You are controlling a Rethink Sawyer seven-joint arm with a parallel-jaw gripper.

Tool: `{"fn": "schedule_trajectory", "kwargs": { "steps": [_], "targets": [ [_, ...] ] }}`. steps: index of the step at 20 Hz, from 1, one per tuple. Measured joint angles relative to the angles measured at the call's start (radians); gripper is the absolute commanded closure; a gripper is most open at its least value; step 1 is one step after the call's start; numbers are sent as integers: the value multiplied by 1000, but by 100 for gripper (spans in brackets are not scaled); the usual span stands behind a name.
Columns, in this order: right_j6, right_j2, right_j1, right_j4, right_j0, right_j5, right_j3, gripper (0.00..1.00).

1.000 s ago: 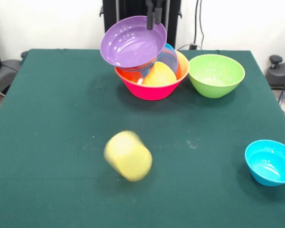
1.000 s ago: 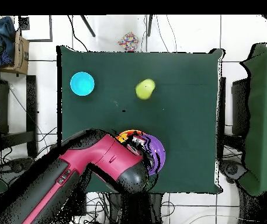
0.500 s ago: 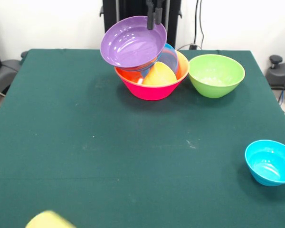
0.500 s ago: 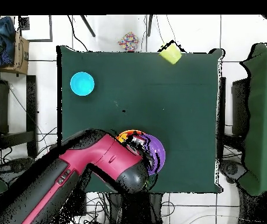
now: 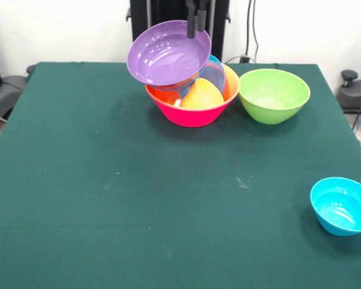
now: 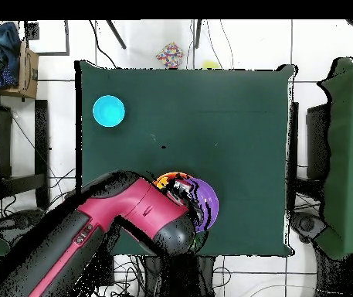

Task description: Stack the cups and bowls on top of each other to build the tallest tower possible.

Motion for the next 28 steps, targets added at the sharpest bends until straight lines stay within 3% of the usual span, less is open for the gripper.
{"fn": "schedule_trajectory", "kwargs": {
  "steps": [28],
  "targets": [
    [29, 0, 32, 0, 89, 0, -27, 0]
  ]
}}
